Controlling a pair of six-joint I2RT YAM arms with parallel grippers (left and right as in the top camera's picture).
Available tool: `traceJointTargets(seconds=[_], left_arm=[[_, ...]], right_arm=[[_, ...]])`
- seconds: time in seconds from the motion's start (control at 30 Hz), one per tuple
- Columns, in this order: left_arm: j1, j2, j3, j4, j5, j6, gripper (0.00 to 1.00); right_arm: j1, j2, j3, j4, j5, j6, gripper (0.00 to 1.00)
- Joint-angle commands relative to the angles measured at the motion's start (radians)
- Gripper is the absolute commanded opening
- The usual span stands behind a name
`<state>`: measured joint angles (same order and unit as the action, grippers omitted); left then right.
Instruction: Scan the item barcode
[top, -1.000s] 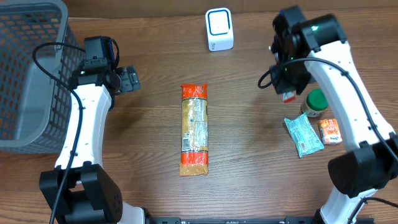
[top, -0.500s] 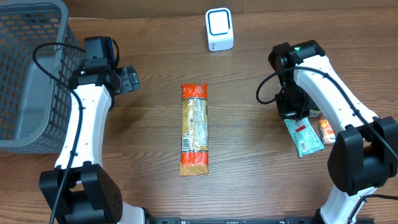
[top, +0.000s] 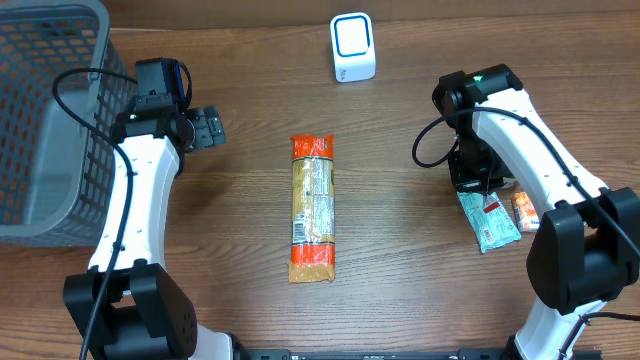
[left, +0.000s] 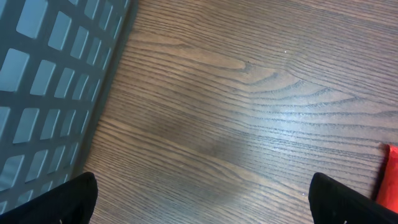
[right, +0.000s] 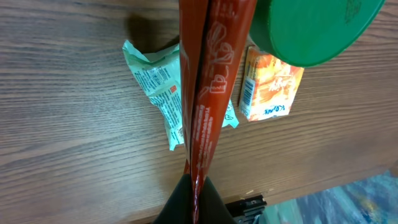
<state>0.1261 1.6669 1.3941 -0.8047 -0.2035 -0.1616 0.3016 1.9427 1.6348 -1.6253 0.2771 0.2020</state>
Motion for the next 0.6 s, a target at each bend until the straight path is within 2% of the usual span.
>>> traceJointTargets(seconds=[0.0, 0.57], left_arm=[[-0.002, 0.001, 0.016, 0.0, -0.006, -0.003, 1.0], [-0.002, 0.001, 0.016, 0.0, -0.006, -0.003, 1.0]], right_arm=[[-0.004, -0.011, 0.0, -0.002, 0.019, 0.007, 0.04], [-0.006, -0.011, 0.0, -0.005, 0.022, -0.024, 0.07]])
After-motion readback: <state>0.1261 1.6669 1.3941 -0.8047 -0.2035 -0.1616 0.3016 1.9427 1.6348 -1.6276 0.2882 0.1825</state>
